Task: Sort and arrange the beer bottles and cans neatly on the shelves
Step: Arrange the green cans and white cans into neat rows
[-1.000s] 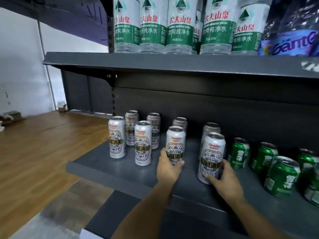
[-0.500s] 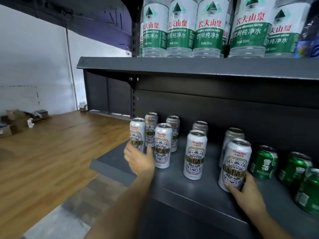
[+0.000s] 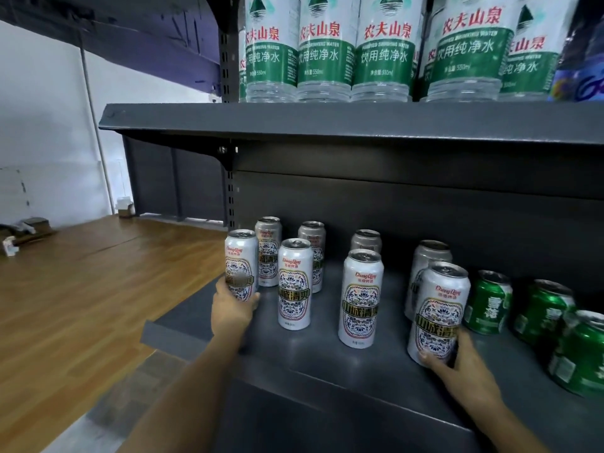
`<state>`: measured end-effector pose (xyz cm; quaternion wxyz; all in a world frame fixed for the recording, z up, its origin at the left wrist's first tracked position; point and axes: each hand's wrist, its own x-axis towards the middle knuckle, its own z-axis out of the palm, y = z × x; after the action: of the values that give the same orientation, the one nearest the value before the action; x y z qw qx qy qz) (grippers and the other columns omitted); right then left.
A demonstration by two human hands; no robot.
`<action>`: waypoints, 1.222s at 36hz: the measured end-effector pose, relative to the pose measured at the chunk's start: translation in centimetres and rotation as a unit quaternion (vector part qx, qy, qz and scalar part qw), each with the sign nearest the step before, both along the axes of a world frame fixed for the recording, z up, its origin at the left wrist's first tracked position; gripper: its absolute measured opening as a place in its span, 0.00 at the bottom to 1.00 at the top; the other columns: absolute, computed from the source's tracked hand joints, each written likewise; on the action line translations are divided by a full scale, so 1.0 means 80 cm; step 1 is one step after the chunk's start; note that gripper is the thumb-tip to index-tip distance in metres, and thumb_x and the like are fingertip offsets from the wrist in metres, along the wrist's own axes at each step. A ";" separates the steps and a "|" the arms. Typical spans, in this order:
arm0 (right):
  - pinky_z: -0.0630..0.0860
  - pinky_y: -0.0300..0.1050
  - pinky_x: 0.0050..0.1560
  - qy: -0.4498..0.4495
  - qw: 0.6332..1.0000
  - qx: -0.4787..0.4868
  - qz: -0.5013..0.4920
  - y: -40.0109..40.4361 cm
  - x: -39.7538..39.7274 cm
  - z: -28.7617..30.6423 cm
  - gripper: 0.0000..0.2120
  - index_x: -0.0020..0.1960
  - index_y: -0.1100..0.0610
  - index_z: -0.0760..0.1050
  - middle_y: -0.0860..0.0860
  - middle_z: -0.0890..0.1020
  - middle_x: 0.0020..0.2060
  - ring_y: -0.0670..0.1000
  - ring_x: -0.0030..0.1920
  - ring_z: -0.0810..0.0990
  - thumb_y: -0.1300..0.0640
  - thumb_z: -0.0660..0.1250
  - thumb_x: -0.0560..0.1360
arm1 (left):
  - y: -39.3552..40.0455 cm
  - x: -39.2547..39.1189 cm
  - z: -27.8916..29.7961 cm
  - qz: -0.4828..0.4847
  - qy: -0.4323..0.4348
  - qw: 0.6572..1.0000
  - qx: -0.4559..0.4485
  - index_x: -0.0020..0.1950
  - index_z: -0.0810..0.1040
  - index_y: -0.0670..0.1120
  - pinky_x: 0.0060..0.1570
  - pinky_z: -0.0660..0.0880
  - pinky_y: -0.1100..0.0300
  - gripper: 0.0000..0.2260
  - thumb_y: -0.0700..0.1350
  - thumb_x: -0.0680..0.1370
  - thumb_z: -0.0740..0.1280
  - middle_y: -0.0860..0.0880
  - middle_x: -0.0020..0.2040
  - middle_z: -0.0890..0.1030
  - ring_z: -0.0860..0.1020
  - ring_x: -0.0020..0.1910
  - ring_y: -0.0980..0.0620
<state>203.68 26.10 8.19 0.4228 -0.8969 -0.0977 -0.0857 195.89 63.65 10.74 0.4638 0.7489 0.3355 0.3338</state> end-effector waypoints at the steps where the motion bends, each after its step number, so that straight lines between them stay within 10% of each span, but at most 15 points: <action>1: 0.73 0.52 0.56 -0.001 1.000 0.000 -0.002 0.000 -0.001 0.000 0.32 0.71 0.54 0.64 0.54 0.77 0.64 0.57 0.62 0.76 0.51 0.75 0.71 | 0.003 0.000 0.000 -0.002 0.004 1.000 0.001 0.74 0.62 0.45 0.59 0.73 0.45 0.35 0.47 0.72 0.76 0.40 0.66 0.75 0.74 0.63 0.37; 28: 0.71 0.45 0.53 0.012 1.000 -0.022 -0.008 0.002 -0.017 0.014 0.25 0.65 0.55 0.67 0.52 0.78 0.62 0.55 0.61 0.76 0.50 0.72 0.73 | -0.063 0.008 0.000 0.127 -0.085 0.980 0.126 0.71 0.66 0.35 0.60 0.65 0.36 0.25 0.45 0.78 0.68 0.30 0.65 0.68 0.67 0.63 0.31; 44: 0.67 0.50 0.67 0.032 0.978 0.202 -0.050 -0.002 -0.025 0.027 0.24 0.69 0.52 0.69 0.47 0.78 0.61 0.52 0.63 0.74 0.39 0.54 0.79 | -0.241 0.008 0.014 -0.140 -0.271 0.930 0.207 0.59 0.74 0.43 0.47 0.74 0.54 0.18 0.53 0.75 0.59 0.54 0.48 0.71 0.73 0.46 0.55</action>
<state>201.65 25.91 10.35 0.5935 -0.7989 -0.0195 -0.0960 196.49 44.40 11.86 0.4137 0.7488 0.0123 0.5177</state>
